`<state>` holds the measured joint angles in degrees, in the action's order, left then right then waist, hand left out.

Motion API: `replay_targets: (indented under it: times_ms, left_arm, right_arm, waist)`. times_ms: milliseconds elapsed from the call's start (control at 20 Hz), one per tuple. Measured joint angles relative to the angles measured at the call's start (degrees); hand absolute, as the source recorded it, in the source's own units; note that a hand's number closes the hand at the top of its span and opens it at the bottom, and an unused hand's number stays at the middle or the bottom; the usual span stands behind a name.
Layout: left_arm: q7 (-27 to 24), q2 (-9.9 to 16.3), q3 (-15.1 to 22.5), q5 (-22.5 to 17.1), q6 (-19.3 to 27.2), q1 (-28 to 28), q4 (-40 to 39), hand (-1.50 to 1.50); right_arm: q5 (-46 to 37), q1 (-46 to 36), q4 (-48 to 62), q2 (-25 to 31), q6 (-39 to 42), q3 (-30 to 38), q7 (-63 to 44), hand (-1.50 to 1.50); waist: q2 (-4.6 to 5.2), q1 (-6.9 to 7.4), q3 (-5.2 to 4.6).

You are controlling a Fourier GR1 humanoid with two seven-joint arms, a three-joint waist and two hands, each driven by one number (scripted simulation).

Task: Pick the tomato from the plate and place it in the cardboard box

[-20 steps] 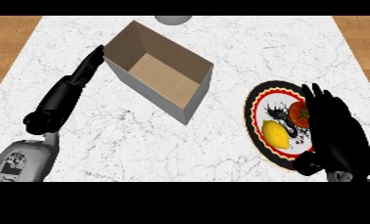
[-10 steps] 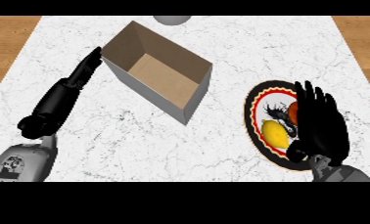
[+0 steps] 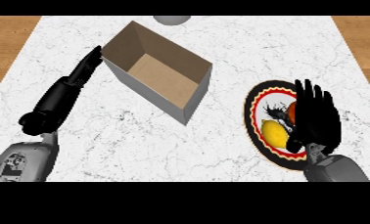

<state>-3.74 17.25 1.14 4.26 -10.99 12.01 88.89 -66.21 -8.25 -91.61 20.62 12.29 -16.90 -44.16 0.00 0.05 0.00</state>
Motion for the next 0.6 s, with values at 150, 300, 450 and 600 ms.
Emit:
replay_targets:
  times_ms: [150, 300, 450, 600]
  left_arm:
    - [-1.3, -1.3, 0.1, 1.6, 0.4, 0.4, -1.3, 0.0]
    - [-0.9, -1.2, -1.0, 1.8, -0.6, 0.6, -1.4, 0.0]
    - [-1.1, -1.9, -1.5, 2.4, -1.1, 0.4, -1.4, 0.0]
    - [-0.1, -1.9, -2.3, 2.5, -1.9, 0.2, -0.2, 0.0]
  right_arm:
    - [0.9, 0.5, 0.4, 0.8, 0.0, 2.5, 3.6, -1.5]
    - [0.4, 0.7, 1.9, -0.2, -0.5, 3.7, 5.4, -1.5]
    - [-1.1, 1.0, 4.0, -1.6, -1.4, 4.3, 6.5, -1.5]
    - [-2.0, 1.1, 5.3, -1.5, -1.7, 6.2, 7.4, -1.5]
  waist:
    - [0.0, -0.09, 0.0]
    - [0.0, -0.08, 0.0]
    - [-0.01, -0.06, 0.0]
    - [-0.01, -0.05, 0.01]
